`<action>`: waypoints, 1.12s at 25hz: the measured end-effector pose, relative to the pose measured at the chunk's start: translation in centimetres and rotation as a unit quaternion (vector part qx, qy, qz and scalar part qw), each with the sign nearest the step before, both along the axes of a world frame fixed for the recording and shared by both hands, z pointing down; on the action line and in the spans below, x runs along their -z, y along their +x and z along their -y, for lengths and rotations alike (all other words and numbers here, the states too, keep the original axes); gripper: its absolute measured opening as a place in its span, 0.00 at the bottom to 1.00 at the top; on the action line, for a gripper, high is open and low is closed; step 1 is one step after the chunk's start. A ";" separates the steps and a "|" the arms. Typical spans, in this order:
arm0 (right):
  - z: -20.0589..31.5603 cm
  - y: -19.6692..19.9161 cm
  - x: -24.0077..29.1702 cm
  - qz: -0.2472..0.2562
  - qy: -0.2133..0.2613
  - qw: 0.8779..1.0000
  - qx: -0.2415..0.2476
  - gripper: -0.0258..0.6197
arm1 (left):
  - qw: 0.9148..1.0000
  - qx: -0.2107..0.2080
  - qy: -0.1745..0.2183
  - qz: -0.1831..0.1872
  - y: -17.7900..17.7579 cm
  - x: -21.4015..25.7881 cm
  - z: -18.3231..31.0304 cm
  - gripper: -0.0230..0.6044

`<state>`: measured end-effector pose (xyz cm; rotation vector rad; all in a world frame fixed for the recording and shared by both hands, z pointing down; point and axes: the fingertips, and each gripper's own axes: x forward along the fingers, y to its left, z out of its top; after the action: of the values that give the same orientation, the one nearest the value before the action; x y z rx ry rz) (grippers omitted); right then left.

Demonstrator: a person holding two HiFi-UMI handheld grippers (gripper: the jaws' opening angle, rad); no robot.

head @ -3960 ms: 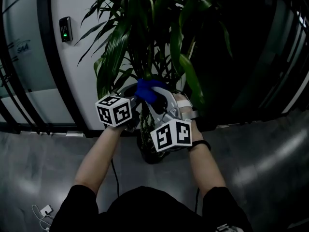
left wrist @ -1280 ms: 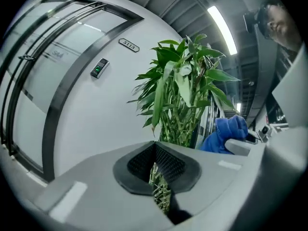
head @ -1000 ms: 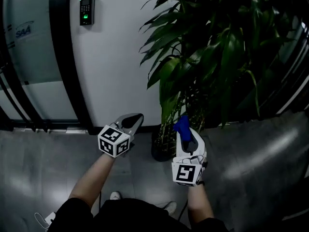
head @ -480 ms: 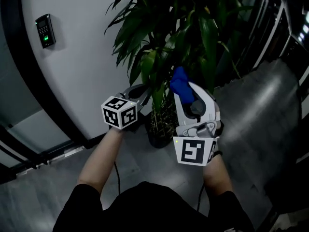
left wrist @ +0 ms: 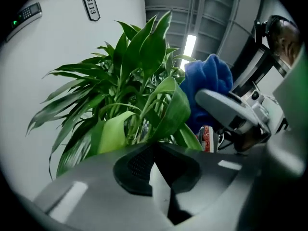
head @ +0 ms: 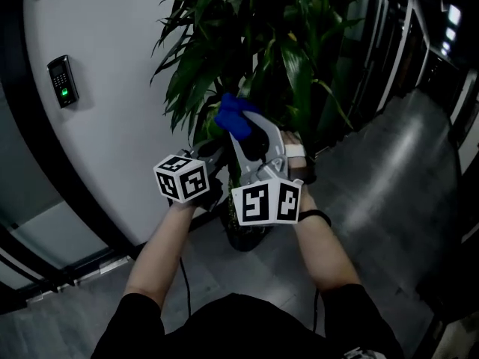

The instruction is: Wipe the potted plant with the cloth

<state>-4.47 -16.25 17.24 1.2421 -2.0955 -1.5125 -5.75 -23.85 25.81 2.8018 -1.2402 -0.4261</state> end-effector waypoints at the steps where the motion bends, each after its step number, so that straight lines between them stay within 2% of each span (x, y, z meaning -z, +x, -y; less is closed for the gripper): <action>1: 0.4 -0.2 -0.6 -0.003 -0.010 1.000 0.003 0.21 | 1.000 -0.006 0.001 -0.001 0.2 0.1 -0.1 0.05; 4: 0.9 -0.7 -1.8 0.000 -0.034 0.999 0.023 0.21 | 1.000 -0.020 0.001 0.001 0.6 0.0 -0.3 0.05; 10: 1.9 -0.8 -3.2 0.049 -0.096 0.989 0.098 0.21 | 1.000 -0.030 0.003 0.002 0.9 -0.2 -0.2 0.05; 14: 1.5 -0.5 -4.3 0.039 -0.112 0.985 0.126 0.21 | 0.999 -0.032 0.014 0.005 1.0 0.0 -0.1 0.05; 21: 0.6 0.8 -7.0 0.086 -0.159 0.964 0.197 0.21 | 0.997 -0.056 0.029 -0.048 0.6 -0.1 -0.2 0.05; 28: 0.4 0.7 -10.4 0.087 -0.202 0.952 0.213 0.21 | 0.996 -0.041 0.021 -0.077 -0.4 -0.7 0.3 0.05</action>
<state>-3.79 -16.65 27.64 0.8321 -2.7473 -1.0485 -6.12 -24.10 26.50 2.7805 -1.0932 -0.6549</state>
